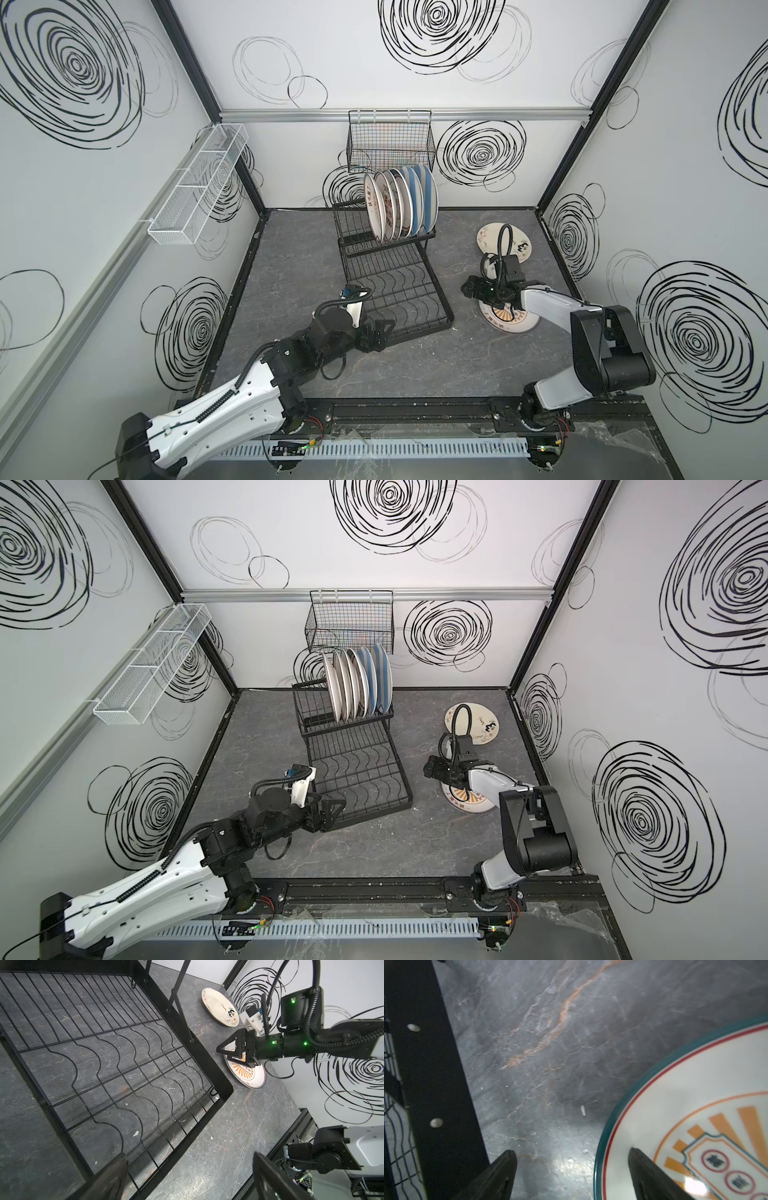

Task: Load the plates into the dish rack
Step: 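Lower the right gripper and grasp the rim of the second orange-sunburst plate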

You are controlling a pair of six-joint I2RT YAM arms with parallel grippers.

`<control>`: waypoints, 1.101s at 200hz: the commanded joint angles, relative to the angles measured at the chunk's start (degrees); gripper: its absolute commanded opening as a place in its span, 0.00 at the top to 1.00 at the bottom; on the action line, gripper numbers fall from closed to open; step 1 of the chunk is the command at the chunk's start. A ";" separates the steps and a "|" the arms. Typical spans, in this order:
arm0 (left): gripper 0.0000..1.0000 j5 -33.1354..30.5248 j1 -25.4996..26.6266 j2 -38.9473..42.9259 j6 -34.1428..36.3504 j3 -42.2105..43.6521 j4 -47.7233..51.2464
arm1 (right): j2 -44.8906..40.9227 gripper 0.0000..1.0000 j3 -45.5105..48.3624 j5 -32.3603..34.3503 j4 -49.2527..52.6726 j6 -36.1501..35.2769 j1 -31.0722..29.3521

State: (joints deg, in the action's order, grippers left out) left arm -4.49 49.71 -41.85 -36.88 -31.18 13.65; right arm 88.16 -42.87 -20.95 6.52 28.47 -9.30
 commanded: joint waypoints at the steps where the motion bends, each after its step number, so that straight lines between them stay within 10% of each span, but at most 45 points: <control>1: 0.04 0.17 -0.39 0.18 0.62 -0.30 -0.64 | 2.37 0.12 -2.46 -2.84 -2.80 2.20 -2.21; 69: 0.04 1.54 -4.89 -0.96 2.97 -1.03 0.77 | 4.51 0.13 -8.19 -7.33 -3.92 2.82 -5.87; 106: 0.04 9.76 -15.20 1.01 4.80 -0.52 0.38 | -9.45 0.12 -4.66 5.78 9.06 1.90 -4.97; 132: 0.04 11.34 -19.01 0.48 7.35 -1.76 2.57 | -17.45 0.11 -1.40 15.24 19.39 3.30 -0.93; 220: 0.04 17.90 -26.66 0.01 6.56 1.46 0.85 | -37.36 0.14 16.26 13.12 14.11 7.63 13.55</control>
State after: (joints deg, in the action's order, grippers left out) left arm 10.79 24.73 -42.33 -30.85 -30.83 16.49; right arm 54.98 -29.54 -7.31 23.73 34.22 2.81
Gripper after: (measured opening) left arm 0.960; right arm 0.869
